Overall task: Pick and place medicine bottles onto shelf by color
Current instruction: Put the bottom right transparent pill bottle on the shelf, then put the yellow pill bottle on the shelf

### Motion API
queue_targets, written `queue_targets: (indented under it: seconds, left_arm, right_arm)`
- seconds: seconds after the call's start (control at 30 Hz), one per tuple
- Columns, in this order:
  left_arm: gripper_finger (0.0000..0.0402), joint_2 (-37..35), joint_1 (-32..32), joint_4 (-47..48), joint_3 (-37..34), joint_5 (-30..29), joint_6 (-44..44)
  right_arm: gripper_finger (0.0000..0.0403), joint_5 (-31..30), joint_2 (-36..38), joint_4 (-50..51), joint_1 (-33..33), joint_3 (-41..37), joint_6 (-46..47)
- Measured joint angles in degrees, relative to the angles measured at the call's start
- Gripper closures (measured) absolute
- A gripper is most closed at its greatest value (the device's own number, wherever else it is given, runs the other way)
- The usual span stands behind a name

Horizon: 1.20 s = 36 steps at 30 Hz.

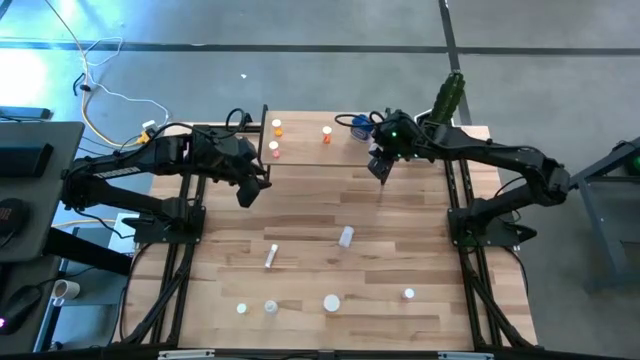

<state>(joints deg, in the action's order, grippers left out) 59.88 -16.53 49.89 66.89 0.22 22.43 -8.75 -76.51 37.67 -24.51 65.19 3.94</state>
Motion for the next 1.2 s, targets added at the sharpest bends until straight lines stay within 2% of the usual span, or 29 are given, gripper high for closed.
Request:
queue_targets:
  seconds: [0.23,0.57,0.83,1.2]
  left_arm:
    - [0.0195,0.0,0.1,0.0,0.0,4.5,0.0]
    - [0.0188,0.0,0.1,0.0,0.0,4.5,0.0]
    - [0.0166,0.0,0.1,0.5,0.0,4.5,-0.1]
    - [0.0167,0.0,0.1,3.4,0.0,4.4,-0.1]
  right_arm:
    - [0.0270,-0.9,0.0,0.0,-0.4,0.0,-0.5]
    - [0.0201,-0.4,0.0,-1.2,-0.6,0.0,0.1]
    - [0.0197,-2.2,0.0,-1.1,-0.9,3.4,2.2]
    - [0.0197,-2.4,0.0,1.1,-1.2,9.5,4.1]
